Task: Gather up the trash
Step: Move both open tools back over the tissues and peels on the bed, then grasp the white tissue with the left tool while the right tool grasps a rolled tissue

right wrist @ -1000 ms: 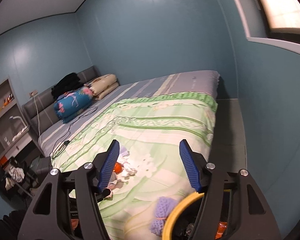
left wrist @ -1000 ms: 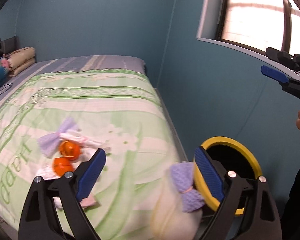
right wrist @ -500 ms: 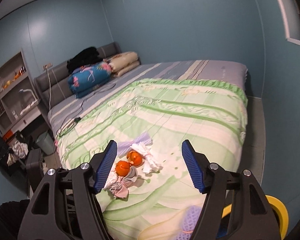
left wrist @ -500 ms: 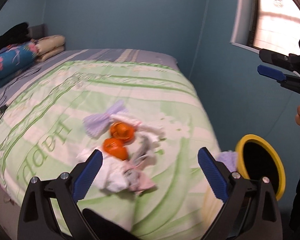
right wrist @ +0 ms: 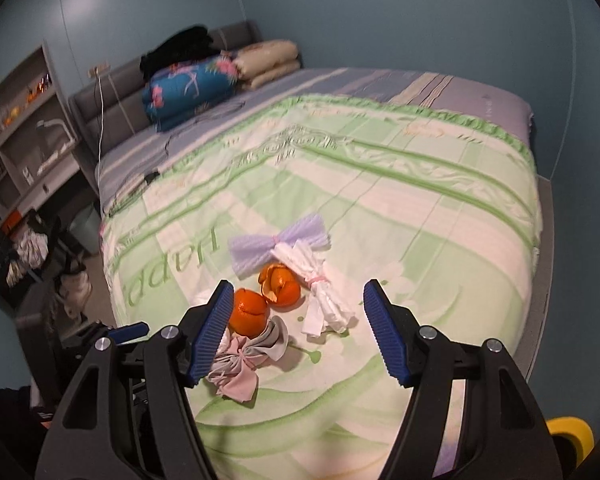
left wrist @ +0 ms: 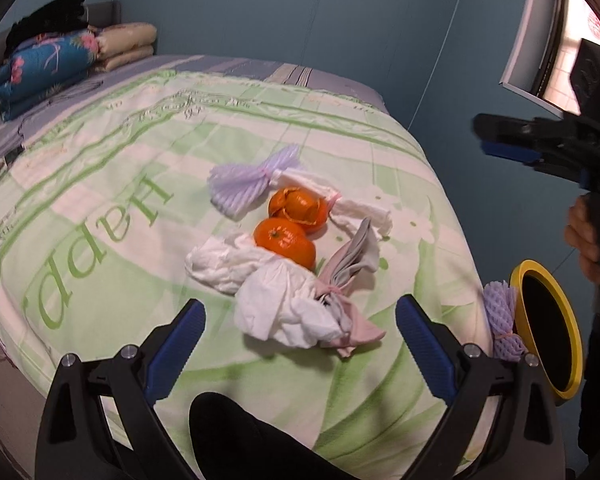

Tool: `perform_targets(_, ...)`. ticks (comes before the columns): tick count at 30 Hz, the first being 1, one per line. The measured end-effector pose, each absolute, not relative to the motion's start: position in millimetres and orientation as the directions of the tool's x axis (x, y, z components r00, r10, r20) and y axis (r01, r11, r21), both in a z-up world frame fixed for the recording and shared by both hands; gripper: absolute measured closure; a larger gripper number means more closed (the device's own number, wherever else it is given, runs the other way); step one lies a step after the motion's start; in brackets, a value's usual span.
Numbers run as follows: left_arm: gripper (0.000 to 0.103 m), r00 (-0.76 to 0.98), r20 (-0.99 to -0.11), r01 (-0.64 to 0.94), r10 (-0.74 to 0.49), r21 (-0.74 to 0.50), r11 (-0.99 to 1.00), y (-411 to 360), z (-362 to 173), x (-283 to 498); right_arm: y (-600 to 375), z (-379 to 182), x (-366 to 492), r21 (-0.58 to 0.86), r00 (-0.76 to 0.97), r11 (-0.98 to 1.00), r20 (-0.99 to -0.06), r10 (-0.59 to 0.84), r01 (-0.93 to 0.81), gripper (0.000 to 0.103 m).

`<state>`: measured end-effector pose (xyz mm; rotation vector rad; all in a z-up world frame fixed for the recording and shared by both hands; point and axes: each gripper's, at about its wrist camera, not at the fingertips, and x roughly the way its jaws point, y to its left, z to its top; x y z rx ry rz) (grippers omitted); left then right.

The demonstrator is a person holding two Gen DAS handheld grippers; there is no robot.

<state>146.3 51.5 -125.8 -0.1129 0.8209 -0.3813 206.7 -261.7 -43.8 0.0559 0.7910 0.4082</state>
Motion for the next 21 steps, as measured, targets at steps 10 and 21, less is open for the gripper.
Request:
perform_targets(10,0.011,0.602,-0.706,0.231,-0.374,-0.294,0.928,66,-143,162,-218,-91,257,0.173,0.537,0.906,-0.756,0.373,-0.386,0.039)
perform_targets(21,0.011,0.603,-0.679,0.215,-0.418,-0.367,0.905,71,-144,184,-186,-123,307,0.143,0.47,0.902,-0.814,0.341,-0.407,0.04)
